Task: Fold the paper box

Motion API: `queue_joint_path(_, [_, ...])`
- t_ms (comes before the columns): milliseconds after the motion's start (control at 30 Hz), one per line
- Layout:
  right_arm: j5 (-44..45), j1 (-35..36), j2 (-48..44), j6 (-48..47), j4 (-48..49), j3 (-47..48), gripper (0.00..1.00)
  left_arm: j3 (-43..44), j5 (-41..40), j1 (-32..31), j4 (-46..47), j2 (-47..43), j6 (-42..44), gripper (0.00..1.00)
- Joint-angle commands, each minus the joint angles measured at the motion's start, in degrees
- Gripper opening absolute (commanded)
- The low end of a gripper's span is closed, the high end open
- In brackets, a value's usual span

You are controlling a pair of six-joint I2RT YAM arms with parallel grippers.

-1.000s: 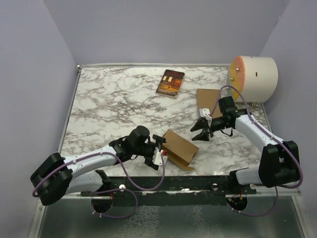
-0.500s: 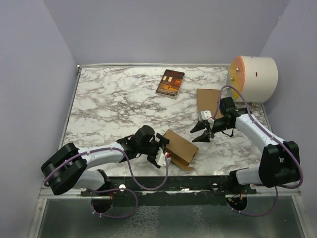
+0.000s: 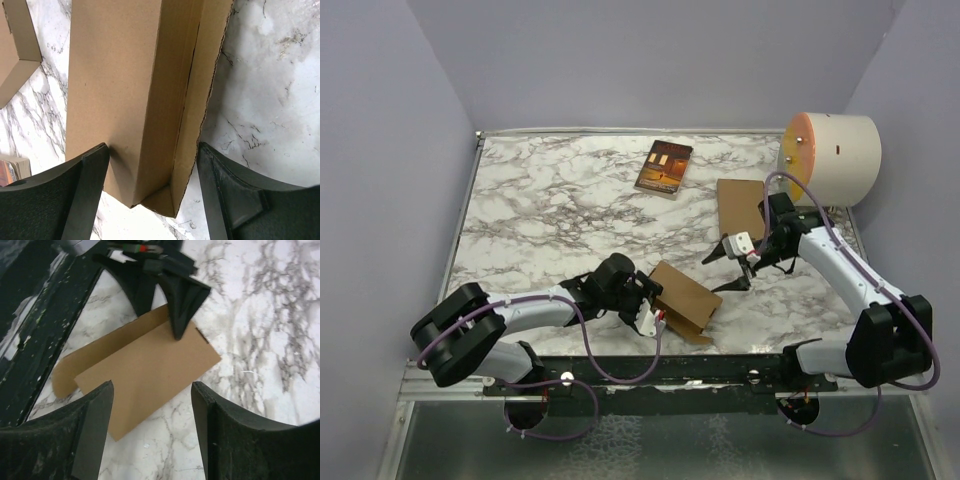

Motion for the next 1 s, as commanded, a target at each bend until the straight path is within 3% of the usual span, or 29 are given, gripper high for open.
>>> queue_joint_path(0, [2.28, 0.74, -1.12, -21.04, -11.46, -5.49, 0.66, -0.18, 0.13, -0.31, -1.95, 1.44, 1.12, 0.71])
queue_joint_path(100, [3.24, 0.81, -2.16, -29.93, -16.0, -8.18, 0.67, -0.26, -0.02, -0.32, -2.37, 1.77, 1.1, 0.71])
queue_joint_path(300, [9.11, 5.13, -9.26, -30.72, -15.1, -12.31, 0.64, -0.02, 0.19, -0.33, -2.71, 2.7, 0.82, 0.71])
queue_joint_path(500, [16.5, 14.26, -15.23, -20.07, -4.25, -19.14, 0.52, 0.44, 0.17, -0.33, -2.74, 3.77, -0.02, 0.7])
queue_joint_path(633, [20.88, 19.29, -15.39, -11.66, 5.75, -22.05, 0.45, 0.62, 0.05, -0.33, -2.6, 4.17, -0.63, 0.7])
queue_joint_path(967, [28.56, 33.71, -12.77, 3.16, 17.43, -24.34, 0.35, 0.8, 0.0, -0.33, -3.0, 3.88, -1.24, 0.7])
